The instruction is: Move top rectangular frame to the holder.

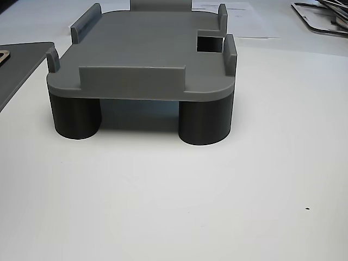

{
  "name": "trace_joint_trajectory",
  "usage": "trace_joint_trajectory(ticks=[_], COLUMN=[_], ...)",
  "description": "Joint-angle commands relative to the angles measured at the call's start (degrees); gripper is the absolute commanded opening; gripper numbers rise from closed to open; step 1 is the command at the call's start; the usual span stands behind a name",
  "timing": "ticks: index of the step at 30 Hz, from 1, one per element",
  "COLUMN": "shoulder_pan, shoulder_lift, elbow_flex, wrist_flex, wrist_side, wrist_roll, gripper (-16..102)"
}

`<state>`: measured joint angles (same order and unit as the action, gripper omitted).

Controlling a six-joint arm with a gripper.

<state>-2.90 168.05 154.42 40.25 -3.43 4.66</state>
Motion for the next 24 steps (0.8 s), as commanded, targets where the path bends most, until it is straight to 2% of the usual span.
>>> trace_joint_trajectory(ticks=[1,6,10,15,20,24], shoulder_pan=[-0.53,0.7,13.01,16.44,26.46,34.54], shoulder_lift=[1.32,0.44,-3.96,-19.86,-34.19,-42.98], elbow_flex=[-1.23,-1.32,-3.16,-19.34,-36.21,-44.47], wrist_flex=[-0.62,-1.58,-1.76,7.82,22.94,33.93], wrist_side=[-0.09,0.62,11.43,12.04,18.63,21.09], wrist_roll=[-0.18,-0.09,6.24,9.84,17.05,25.84], gripper=[100,100,100,100,100,100])
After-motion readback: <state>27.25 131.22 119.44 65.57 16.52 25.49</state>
